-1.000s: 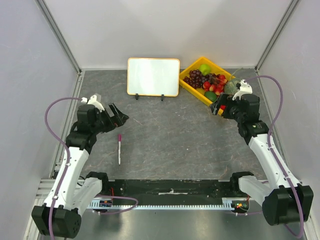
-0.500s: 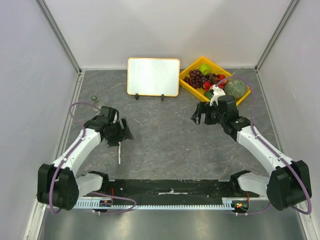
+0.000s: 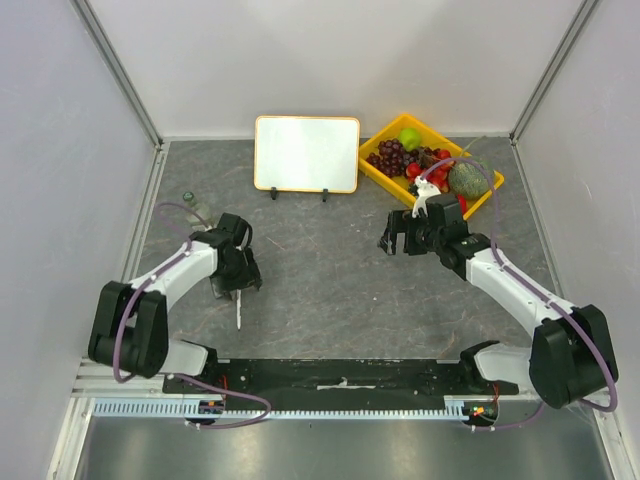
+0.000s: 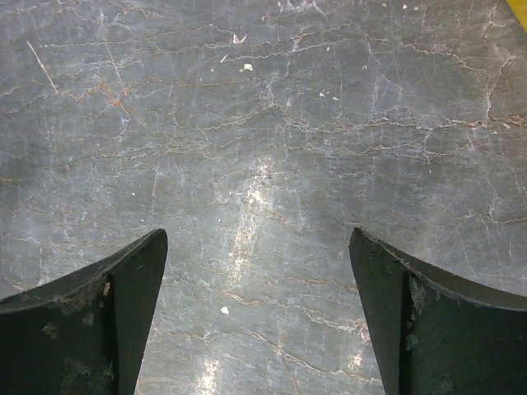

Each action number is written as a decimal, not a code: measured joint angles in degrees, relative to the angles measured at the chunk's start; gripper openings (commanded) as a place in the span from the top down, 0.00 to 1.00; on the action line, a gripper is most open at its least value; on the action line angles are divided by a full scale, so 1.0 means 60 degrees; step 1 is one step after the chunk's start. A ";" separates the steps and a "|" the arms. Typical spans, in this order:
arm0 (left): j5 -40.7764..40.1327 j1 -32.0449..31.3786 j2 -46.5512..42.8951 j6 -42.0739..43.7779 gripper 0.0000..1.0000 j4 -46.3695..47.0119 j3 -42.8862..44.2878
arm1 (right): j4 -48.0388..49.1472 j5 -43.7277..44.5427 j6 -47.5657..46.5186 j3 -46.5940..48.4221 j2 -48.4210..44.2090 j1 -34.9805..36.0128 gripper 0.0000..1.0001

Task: Write a sentence on the whiteboard
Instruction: Pick up the whiteboard marker without the cap from the center of the board, then pass from the left arm to the right

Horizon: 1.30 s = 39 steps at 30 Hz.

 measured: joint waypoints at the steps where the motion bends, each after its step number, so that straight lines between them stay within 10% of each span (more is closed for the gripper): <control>1: -0.0058 0.0000 0.0233 0.0004 0.27 0.0007 0.0044 | 0.0000 0.0000 -0.0011 -0.0004 0.0066 0.0000 0.02; 8: -0.0029 0.0000 0.1402 0.0044 0.56 0.0087 0.0328 | -0.0007 -0.0015 -0.0091 0.0000 0.0364 0.0000 0.02; 12: 0.0291 0.0004 0.1475 0.0138 0.98 0.0277 0.0346 | -0.0036 -0.0047 -0.0175 0.0000 0.0441 0.0000 0.02; 25: 0.1319 -0.0761 0.0430 0.0699 0.98 0.0852 0.0280 | -0.0029 -0.1264 -0.0321 0.0149 0.0197 0.0000 0.02; 39: 0.5668 -0.2801 -0.2408 0.0798 0.98 0.3891 0.1071 | 0.2120 -0.4149 0.1636 0.0605 -0.0914 0.0790 0.04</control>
